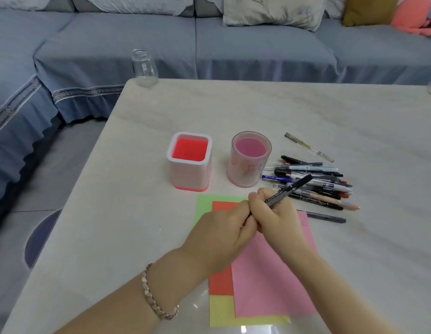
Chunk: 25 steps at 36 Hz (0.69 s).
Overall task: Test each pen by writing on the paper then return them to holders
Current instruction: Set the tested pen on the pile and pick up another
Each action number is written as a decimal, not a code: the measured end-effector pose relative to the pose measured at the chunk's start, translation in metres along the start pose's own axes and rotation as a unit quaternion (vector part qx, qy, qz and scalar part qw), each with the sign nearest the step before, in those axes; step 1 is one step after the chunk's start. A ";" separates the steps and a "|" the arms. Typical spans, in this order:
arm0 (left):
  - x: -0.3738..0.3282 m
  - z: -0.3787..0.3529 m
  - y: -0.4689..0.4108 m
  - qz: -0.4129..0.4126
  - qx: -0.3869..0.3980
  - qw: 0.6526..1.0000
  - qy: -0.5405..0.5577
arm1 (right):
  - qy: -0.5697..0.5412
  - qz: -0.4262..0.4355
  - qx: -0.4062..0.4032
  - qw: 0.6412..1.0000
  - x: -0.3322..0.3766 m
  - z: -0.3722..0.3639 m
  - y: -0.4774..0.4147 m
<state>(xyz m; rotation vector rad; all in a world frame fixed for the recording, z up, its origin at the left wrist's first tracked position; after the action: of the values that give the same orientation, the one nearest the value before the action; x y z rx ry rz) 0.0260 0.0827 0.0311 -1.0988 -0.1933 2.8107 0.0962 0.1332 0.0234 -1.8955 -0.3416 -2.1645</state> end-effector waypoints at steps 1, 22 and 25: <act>0.003 -0.001 0.000 0.011 0.020 0.999 0.022 | -0.007 0.001 0.005 1.000 0.000 0.000 -0.001; 0.127 0.018 0.033 0.137 -0.155 0.935 -0.290 | 0.007 -0.018 -0.120 0.993 -0.044 0.065 0.019; 0.100 -0.007 0.029 0.085 -0.109 0.950 -0.280 | 0.003 -0.028 -0.128 0.991 -0.050 0.067 0.021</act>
<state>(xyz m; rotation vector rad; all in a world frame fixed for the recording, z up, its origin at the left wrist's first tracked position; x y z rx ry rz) -0.0443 0.0701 -0.0451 -0.3197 -0.4897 3.2514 0.1723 0.1372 -0.0173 -2.0332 -0.1225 -2.3473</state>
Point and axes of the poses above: each hand's wrist, its own y-axis away from the middle knuckle, its own z-axis out of the back of the hand, x = y × z, the point moved 9 cm from there along -y, towards the middle knuckle, and after that the axes turned 3 degrees about z, right-handed, at the moved point
